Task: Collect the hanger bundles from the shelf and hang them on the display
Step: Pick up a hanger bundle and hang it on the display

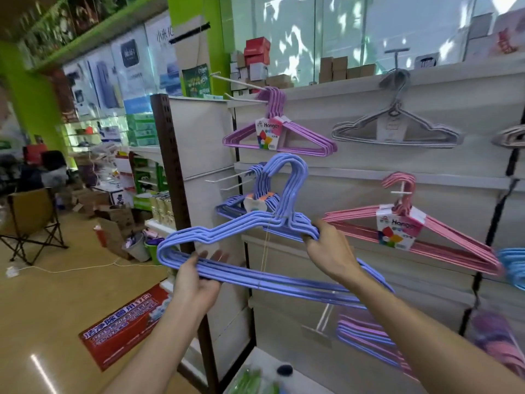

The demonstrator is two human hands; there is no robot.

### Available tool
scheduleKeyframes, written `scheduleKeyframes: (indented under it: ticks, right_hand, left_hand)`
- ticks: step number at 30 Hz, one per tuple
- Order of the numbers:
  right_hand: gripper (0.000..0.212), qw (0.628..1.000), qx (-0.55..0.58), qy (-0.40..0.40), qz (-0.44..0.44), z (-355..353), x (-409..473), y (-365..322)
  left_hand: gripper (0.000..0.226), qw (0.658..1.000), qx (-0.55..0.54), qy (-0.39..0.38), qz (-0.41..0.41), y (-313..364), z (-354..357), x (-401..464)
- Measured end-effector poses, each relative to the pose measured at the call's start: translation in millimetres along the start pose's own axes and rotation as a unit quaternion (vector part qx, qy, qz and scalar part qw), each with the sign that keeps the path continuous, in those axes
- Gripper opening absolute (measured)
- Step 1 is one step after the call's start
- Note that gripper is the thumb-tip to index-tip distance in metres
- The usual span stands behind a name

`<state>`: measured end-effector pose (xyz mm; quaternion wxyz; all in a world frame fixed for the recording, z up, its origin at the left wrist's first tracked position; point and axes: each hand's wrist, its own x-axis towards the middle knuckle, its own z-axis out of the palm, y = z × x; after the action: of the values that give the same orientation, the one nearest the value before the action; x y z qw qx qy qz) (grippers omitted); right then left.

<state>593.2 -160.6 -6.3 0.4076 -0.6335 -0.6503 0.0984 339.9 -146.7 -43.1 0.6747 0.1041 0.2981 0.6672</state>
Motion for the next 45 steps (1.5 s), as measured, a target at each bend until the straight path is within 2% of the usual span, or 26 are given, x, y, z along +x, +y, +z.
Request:
scheduleKeyframes:
  ticks: [15,19,27,30,33,38,45]
  right_hand:
    - [0.017,0.998,-0.044,-0.037,-0.010,106,170,-10]
    - [0.009,0.998,-0.052,-0.043,-0.001,129,197,-5]
    - [0.010,0.995,-0.082,-0.054,0.010,156,226,-8]
    - [0.013,0.993,-0.106,-0.037,0.025,166,234,-8]
    - [0.014,0.992,-0.118,-0.025,0.048,177,241,-5]
    - [0.033,0.985,-0.154,0.006,0.080,196,256,8]
    - [0.030,0.974,-0.181,0.090,0.105,235,263,14]
  left_hand:
    - [0.028,0.999,0.007,0.035,-0.021,51,7,181]
    - [0.028,0.998,0.006,0.048,-0.037,54,3,216]
    - [0.027,0.997,0.005,0.053,-0.060,53,-6,280]
    - [0.035,0.996,0.016,0.048,-0.077,53,-6,303]
    - [0.025,0.992,0.051,0.044,-0.103,52,-2,324]
    - [0.028,0.984,0.084,0.031,-0.154,50,3,366]
    - [0.022,0.977,0.116,-0.012,-0.178,49,5,422]
